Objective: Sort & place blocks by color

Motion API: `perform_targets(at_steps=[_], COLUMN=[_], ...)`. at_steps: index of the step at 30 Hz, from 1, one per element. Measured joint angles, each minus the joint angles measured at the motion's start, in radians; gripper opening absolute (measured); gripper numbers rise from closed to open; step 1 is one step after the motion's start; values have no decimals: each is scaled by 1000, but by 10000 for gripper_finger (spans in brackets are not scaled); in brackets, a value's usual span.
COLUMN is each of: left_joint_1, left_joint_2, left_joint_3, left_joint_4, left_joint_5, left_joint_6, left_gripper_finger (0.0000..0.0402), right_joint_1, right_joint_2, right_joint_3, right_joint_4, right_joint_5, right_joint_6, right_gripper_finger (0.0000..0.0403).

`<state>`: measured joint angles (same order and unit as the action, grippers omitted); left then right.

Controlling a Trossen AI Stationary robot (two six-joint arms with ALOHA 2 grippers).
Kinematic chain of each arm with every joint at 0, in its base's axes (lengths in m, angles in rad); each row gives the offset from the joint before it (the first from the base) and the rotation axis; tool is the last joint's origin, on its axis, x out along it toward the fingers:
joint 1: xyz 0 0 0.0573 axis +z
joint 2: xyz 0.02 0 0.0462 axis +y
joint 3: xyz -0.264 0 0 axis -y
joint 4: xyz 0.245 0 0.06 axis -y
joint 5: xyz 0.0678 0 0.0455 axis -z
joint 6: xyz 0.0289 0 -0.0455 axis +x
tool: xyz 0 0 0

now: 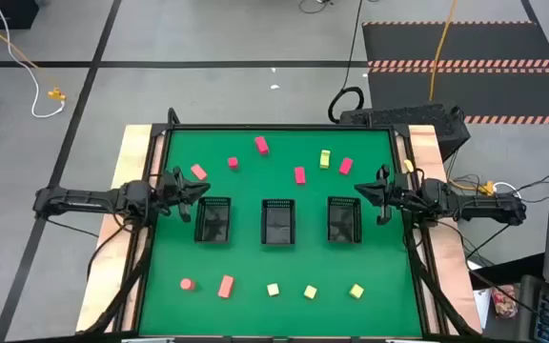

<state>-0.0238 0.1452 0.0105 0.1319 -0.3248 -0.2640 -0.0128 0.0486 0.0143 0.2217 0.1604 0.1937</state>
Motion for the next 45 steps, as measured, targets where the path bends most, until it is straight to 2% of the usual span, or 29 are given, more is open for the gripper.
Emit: perform_targets(at_steps=[5, 10, 15, 18, 20, 24, 28, 31, 34, 41, 45], left_joint_1=[0, 2, 2, -1, 0, 11, 21, 44, 80, 202, 273], left_joint_2=[0, 0, 0, 0, 0, 0, 1, 14, 45, 201, 327], left_joint_3=[0, 0, 0, 0, 0, 0, 0, 5, 61, 308, 419], left_joint_4=[4, 17, 38, 61, 76, 93, 5, -46, -125, -386, -481], left_joint_5=[-68, -70, -53, 34, 36, 32, 31, 27, 27, 2, 1], left_joint_6=[-12, -24, 20, 116, 121, 56, -23, -62, -76, -63, -64], left_gripper_finger=[26, 26, 43, 79, 112, 183, 242, 269, 281, 267, 256], right_joint_1=[0, 0, 0, 0, 0, -1, -1, -2, -19, -176, -310], right_joint_2=[0, 0, 11, 35, 58, 116, 199, 284, 380, 673, 867], right_joint_3=[0, 0, 0, 0, 0, 1, 40, 100, 197, 548, 745], right_joint_4=[72, 110, 74, 67, 86, 223, 229, 157, 45, -358, -622], right_joint_5=[29, 63, 131, 167, 194, 228, 262, 315, 364, 381, 360], right_joint_6=[-90, -112, -107, -82, -55, -58, -102, -110, -128, -129, -48], right_gripper_finger=[0, 2, 29, 59, 86, 153, 214, 245, 260, 260, 259])
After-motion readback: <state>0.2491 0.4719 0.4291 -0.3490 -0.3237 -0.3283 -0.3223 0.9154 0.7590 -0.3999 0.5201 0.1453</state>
